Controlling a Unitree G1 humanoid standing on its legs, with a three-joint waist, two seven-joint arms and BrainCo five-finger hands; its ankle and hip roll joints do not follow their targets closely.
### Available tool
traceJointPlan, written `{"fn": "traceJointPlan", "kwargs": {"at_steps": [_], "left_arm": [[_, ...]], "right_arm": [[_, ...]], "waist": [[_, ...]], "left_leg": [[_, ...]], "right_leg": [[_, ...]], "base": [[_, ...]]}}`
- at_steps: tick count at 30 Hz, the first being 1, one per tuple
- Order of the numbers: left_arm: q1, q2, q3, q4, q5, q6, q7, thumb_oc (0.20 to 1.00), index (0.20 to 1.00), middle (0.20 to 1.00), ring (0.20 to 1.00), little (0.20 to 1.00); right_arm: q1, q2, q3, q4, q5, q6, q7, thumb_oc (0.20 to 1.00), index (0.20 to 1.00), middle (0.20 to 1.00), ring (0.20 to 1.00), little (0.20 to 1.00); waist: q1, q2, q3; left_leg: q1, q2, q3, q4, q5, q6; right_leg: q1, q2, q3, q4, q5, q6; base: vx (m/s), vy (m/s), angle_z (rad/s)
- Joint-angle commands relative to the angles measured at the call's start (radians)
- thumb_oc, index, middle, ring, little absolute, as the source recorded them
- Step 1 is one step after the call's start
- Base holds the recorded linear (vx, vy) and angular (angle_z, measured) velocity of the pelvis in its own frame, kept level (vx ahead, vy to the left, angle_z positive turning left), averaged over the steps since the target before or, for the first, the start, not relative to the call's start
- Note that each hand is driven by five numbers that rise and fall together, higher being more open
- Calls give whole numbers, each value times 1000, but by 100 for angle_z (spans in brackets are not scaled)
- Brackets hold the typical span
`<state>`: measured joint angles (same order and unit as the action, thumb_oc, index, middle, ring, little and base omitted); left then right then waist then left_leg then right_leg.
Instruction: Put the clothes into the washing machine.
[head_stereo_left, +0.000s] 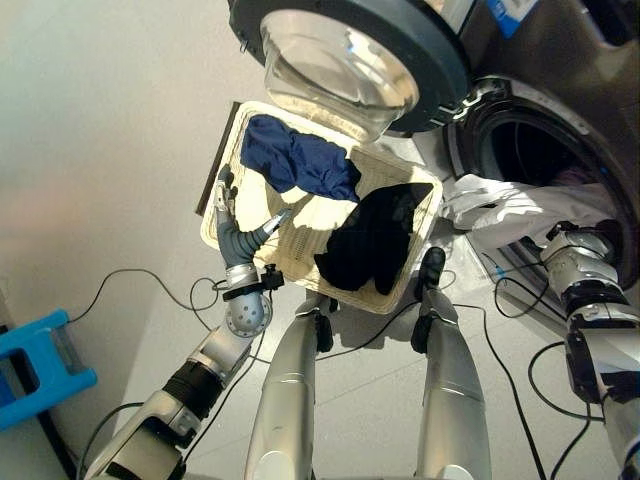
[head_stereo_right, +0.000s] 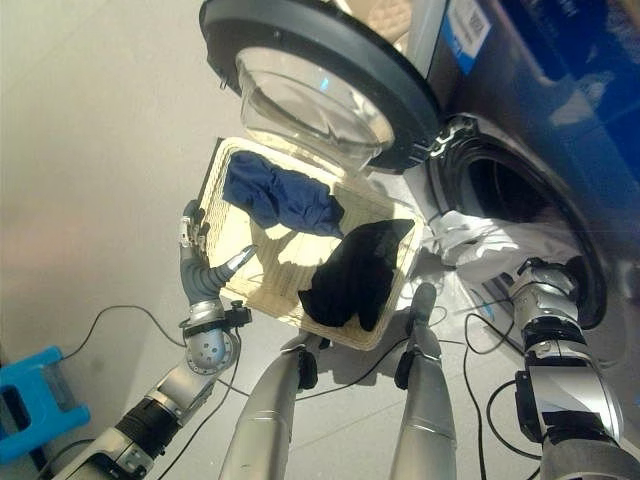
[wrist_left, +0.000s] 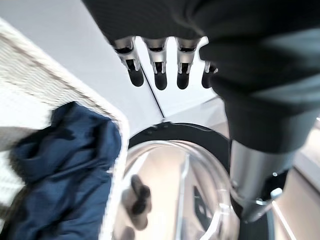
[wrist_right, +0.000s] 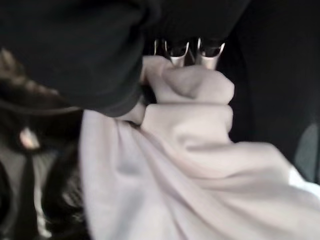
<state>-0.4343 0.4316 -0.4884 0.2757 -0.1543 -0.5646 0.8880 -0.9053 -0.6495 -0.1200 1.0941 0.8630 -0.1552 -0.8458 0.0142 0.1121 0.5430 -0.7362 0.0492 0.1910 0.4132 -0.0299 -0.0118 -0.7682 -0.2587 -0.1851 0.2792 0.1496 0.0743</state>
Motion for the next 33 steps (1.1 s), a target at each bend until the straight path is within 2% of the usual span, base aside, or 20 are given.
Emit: {"fn": "traceJointPlan", "kwargs": {"at_steps": [1, 2, 4, 6, 8, 10, 12, 13, 16, 19, 20, 21, 22, 23, 24, 29, 33], "left_arm": [[18, -37, 7, -23, -35, 2, -13, 1000, 1000, 1000, 1000, 1000], [16, -37, 4, -21, -37, 3, -12, 1000, 1000, 1000, 1000, 1000], [10, -42, -8, -21, -37, 13, -7, 1000, 1000, 1000, 1000, 1000], [5, -47, -15, -21, -39, 26, -3, 1000, 1000, 1000, 1000, 1000], [3, -44, -16, -20, -46, 33, -3, 1000, 1000, 1000, 1000, 1000], [3, -45, -17, -21, -47, 36, -1, 1000, 1000, 1000, 1000, 1000], [8, -47, -8, -16, -51, 33, -9, 1000, 1000, 1000, 1000, 1000], [11, -47, 1, -12, -57, 32, -18, 1000, 1000, 1000, 1000, 1000], [10, -50, 14, -4, -58, 34, -35, 1000, 1000, 1000, 1000, 1000], [7, -53, 15, 7, -54, 20, -38, 1000, 1000, 1000, 1000, 1000], [5, -52, 13, 8, -57, 18, -38, 1000, 1000, 1000, 1000, 1000], [3, -52, 10, 12, -61, 13, -39, 1000, 1000, 1000, 1000, 1000], [-7, -52, -3, 16, -65, 11, -32, 1000, 1000, 1000, 1000, 1000], [-10, -54, -6, 16, -66, 12, -32, 1000, 1000, 1000, 1000, 1000], [-13, -55, -5, 16, -66, 12, -32, 1000, 1000, 1000, 1000, 1000], [-3, -53, -12, -7, -72, 26, -34, 1000, 1000, 1000, 1000, 1000], [-1, -53, -13, -8, -72, 27, -36, 1000, 1000, 1000, 1000, 1000]], "right_arm": [[9, -69, -42, -34, 537, -388, 176, 200, 200, 200, 200, 200], [4, -67, -50, -34, 556, -399, 193, 200, 200, 200, 200, 200], [-16, -53, -68, -61, 634, -461, 255, 200, 200, 200, 200, 200], [-42, -24, -72, -131, 734, -545, 339, 200, 200, 200, 200, 200], [-49, -16, -70, -161, 734, -560, 377, 200, 200, 200, 200, 200], [-54, -9, -60, -188, 717, -561, 402, 200, 200, 200, 200, 200], [-65, -4, -34, -225, 672, -525, 410, 200, 200, 200, 200, 200], [-68, 1, -19, -246, 682, -487, 438, 200, 200, 200, 200, 200], [-71, 14, -10, -248, 791, -475, 488, 200, 200, 200, 200, 200], [-79, 35, -29, -248, 1063, -577, 640, 200, 200, 200, 200, 200], [-79, 41, -38, -245, 1109, -595, 680, 200, 200, 200, 200, 200], [-82, 56, -61, -255, 1109, -629, 690, 200, 200, 200, 200, 200], [-92, 72, -80, -246, 1109, -703, 652, 200, 200, 200, 200, 200], [-101, 68, -82, -218, 1109, -717, 621, 639, 639, 639, 639, 639], [-107, 66, -81, -215, 1109, -717, 616, 1000, 1000, 1000, 1000, 1000], [-124, 27, -68, -133, 1057, -673, 559, 1000, 1000, 1000, 1000, 1000], [-122, 24, -67, -124, 1048, -667, 546, 1000, 1000, 1000, 1000, 1000]], "waist": [[21, 40, -23], [20, 40, -23], [21, 40, -23], [18, 40, -23], [15, 39, -23], [14, 38, -23], [13, 37, -23], [12, 37, -23], [14, 33, -23], [18, 35, -23], [18, 36, -23], [18, 38, -23], [20, 45, -23], [21, 49, -23], [21, 50, -23], [28, 60, -23], [29, 60, -23]], "left_leg": [[32, -50, 30, -54, -54, -23], [34, -51, 30, -54, -55, -23], [39, -51, 30, -52, -56, -24], [46, -52, 30, -51, -57, -26], [50, -52, 31, -53, -56, -26], [53, -53, 32, -56, -54, -27], [55, -53, 33, -57, -52, -29], [53, -53, 33, -58, -50, -29], [51, -51, 35, -54, -49, -30], [49, -50, 37, -56, -47, -30], [49, -50, 38, -56, -47, -31], [51, -52, 37, -57, -48, -32], [53, -54, 34, -59, -48, -34], [53, -56, 32, -60, -46, -35], [47, -57, 33, -62, -39, -34], [47, -59, 34, -66, -38, -35], [53, -58, 34, -65, -43, -36]], "right_leg": [[-30, 24, -99, 161, -131, 49], [-28, 24, -99, 161, -132, 49], [-22, 24, -98, 161, -133, 48], [-15, 28, -94, 165, -139, 45], [-10, 29, -93, 164, -140, 44], [-6, 29, -92, 160, -140, 44], [-3, 31, -91, 159, -141, 41], [-6, 33, -91, 162, -143, 40], [-6, 32, -92, 164, -145, 39], [-5, 31, -95, 162, -147, 39], [-4, 30, -96, 161, -147, 40], [-2, 30, -97, 159, -146, 41], [0, 28, -94, 158, -146, 42], [0, 28, -92, 156, -145, 41], [-6, 28, -93, 153, -138, 38], [-5, 26, -98, 152, -140, 36], [1, 26, -97, 155, -147, 39]], "base": [[38, -11, -4], [36, -4, -1], [0, 0, 0], [0, 0, 0], [0, 0, 0], [0, 0, 0], [0, 0, 0], [0, 0, 0], [0, 0, 0], [0, 0, 0], [1, -32, 0], [0, 0, 0], [0, 0, 0], [0, 0, 0], [0, 0, 0], [0, 0, 0], [0, 0, 0]]}}
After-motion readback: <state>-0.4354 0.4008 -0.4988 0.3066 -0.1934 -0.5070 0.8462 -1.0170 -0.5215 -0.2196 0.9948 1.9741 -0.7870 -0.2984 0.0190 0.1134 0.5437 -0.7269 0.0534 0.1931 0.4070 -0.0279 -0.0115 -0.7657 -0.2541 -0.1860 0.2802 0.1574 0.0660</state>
